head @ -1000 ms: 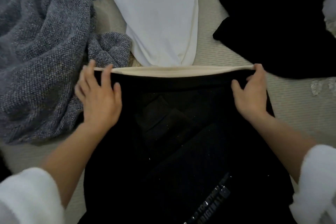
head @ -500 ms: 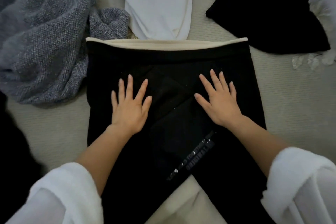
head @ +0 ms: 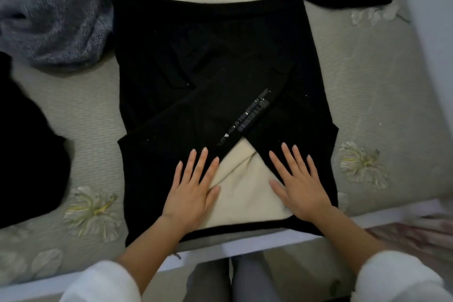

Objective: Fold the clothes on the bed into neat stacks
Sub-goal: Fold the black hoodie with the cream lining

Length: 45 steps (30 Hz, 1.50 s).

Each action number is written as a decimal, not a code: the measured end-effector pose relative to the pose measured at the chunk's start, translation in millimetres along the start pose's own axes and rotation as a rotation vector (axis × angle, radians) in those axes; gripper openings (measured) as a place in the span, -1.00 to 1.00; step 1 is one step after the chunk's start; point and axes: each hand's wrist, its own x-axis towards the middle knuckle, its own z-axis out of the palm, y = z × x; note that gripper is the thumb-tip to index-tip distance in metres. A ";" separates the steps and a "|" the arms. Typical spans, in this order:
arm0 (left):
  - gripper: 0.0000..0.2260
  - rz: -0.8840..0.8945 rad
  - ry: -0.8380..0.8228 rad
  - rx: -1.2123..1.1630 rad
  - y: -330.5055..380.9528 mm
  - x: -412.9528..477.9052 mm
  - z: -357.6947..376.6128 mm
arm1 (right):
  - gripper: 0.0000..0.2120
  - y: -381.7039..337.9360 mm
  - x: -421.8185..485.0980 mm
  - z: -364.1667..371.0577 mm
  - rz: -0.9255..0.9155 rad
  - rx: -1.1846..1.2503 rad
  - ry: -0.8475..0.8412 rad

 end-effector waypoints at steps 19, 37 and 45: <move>-0.19 -0.006 -0.255 0.285 25.3 -50.3 -11.5 | -0.29 -12.9 -49.3 -21.5 -0.107 0.090 -0.163; -0.41 -0.150 -1.047 -0.373 90.7 -105.4 -124.8 | -0.78 37.5 -100.9 -126.4 -0.012 0.112 -0.884; -0.85 -0.202 -0.652 -0.404 2.3 -41.8 -183.1 | -0.55 43.1 -29.7 -192.5 0.018 0.137 -0.441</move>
